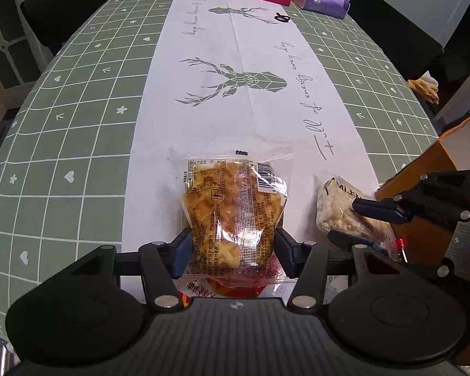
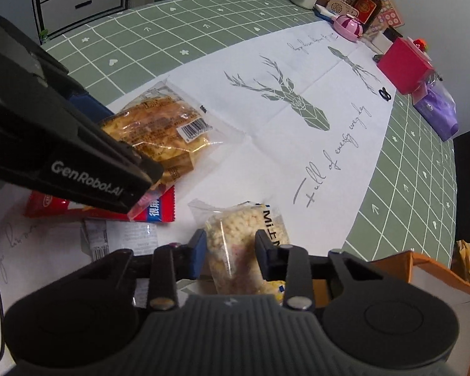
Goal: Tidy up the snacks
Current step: 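Lift the cracker bag with left tool while right tool grasps the peanut bag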
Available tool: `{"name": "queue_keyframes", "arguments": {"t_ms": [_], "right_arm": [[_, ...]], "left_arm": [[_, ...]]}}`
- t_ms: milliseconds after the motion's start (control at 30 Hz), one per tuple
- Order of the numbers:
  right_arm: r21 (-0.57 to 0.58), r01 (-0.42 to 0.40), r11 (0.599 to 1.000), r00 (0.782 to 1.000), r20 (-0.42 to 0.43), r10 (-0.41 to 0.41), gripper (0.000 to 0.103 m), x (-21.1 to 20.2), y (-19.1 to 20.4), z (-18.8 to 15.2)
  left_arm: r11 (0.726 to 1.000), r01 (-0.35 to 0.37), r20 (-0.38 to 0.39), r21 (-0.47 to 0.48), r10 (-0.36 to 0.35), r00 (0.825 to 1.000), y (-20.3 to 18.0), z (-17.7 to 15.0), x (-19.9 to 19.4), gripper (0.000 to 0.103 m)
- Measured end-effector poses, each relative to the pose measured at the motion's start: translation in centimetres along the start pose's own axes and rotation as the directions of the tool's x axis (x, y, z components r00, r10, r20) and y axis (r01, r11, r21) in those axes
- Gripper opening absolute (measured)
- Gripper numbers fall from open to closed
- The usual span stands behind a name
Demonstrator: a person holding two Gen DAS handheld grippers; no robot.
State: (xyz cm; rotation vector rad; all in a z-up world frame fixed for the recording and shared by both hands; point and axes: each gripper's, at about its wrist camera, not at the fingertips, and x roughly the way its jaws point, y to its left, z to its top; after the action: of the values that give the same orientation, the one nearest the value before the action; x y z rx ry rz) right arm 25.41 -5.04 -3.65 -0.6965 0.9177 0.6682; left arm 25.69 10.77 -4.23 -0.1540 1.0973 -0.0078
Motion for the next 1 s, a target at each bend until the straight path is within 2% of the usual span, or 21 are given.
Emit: {"name": "queue_keyframes", "arguments": {"t_ms": [133, 300, 633, 833, 933, 1000], "right_arm": [[-0.001, 0.000, 1.000, 1.000, 0.004, 0.000, 0.024, -1.0, 0.8, -0.7], [-0.010, -0.012, 1.000, 0.999, 0.050, 0.012, 0.021, -4.1, 2.0, -1.8], [0.085, -0.162, 0.983, 0.983, 0.095, 0.154, 0.019, -11.1, 2.8, -5.6], [0.213, -0.266, 0.940, 0.962, 0.126, 0.244, 0.017, -13.7, 2.3, -9.4], [0.310, -0.336, 0.890, 0.939, 0.180, 0.292, 0.017, -14.3, 1.8, -11.8], [0.365, -0.358, 0.859, 0.930, 0.225, 0.292, 0.017, -14.5, 1.8, -13.6]], "left_arm": [[1.000, -0.004, -0.008, 0.008, 0.005, 1.000, -0.5, -1.3, -1.7, 0.063], [0.999, 0.015, 0.002, 0.039, -0.015, 1.000, -1.2, -3.8, -4.1, 0.063], [0.994, 0.052, -0.007, 0.093, -0.052, 0.999, -2.2, -9.6, -7.7, 0.063], [0.988, 0.070, -0.015, 0.140, -0.068, 0.998, -3.6, -13.5, -7.6, 0.063], [0.986, 0.081, 0.011, 0.143, -0.084, 0.996, -4.3, -15.0, -7.5, 0.063], [0.986, 0.089, 0.028, 0.142, -0.094, 0.995, -4.7, -15.9, -7.4, 0.063]]}}
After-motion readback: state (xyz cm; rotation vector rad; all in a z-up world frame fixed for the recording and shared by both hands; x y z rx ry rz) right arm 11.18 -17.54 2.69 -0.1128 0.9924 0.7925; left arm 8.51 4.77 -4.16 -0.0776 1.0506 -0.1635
